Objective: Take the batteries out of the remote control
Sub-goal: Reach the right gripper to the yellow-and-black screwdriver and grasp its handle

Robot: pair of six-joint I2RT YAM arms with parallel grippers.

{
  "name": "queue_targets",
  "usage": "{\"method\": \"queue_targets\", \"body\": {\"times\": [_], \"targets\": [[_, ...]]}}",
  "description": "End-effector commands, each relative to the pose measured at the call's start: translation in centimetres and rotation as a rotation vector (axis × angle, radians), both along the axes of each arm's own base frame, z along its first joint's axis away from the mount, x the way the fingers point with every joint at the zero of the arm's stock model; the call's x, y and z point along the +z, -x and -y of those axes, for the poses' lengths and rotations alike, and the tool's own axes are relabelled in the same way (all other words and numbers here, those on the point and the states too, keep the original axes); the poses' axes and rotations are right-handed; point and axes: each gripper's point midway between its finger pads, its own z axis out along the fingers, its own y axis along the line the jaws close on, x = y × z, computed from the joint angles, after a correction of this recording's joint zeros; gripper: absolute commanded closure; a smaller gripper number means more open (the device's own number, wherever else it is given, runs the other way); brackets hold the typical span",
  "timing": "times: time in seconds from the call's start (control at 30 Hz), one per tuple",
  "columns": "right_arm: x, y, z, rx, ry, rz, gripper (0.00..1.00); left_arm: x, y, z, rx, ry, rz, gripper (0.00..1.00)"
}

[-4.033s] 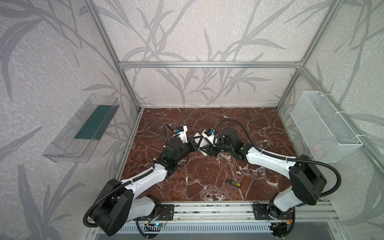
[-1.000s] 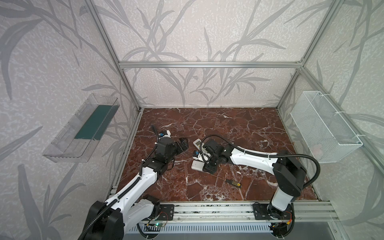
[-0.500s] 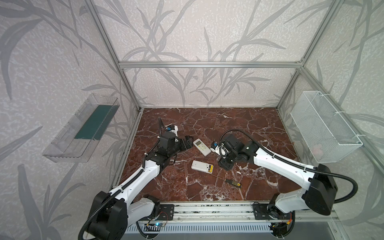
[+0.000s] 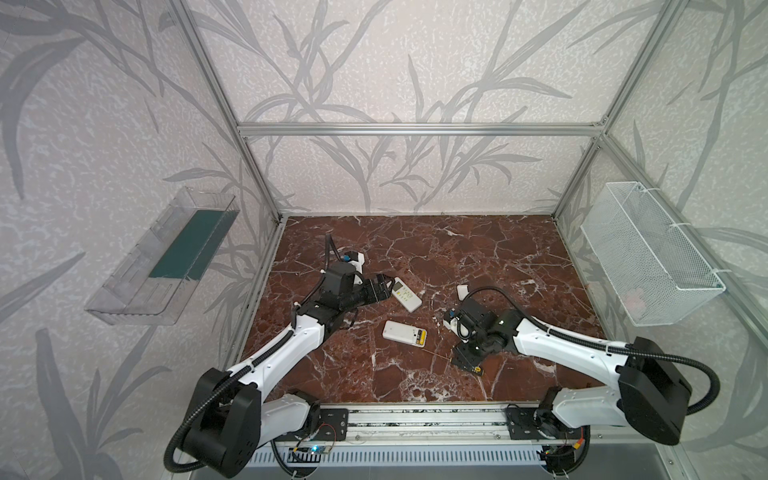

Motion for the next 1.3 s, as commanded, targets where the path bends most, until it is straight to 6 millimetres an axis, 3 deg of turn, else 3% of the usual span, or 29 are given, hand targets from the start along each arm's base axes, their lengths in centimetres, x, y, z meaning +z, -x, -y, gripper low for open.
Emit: {"method": "queue_targets", "body": {"times": [0.0,0.37,0.83,1.27], "targets": [[0.3,0.4,-0.1,-0.032,-0.025,-0.010,0.43,1.1,-0.4,1.0,-0.045,0.007,0.032,0.02],[-0.7,2.2,0.5,-0.085,-0.027,-0.053,0.43,1.1,-0.5,1.9,-0.069,0.010,0.033,0.02],[-2.9,2.2,1.1,-0.150,0.093,-0.026,0.46,2.1,-0.5,2.3,-0.077,0.047,0.055,0.02],[-3.7,2.6,2.8,-0.225,0.126,-0.007,0.61,2.3,-0.4,2.1,-0.068,0.043,0.060,0.02]]}}
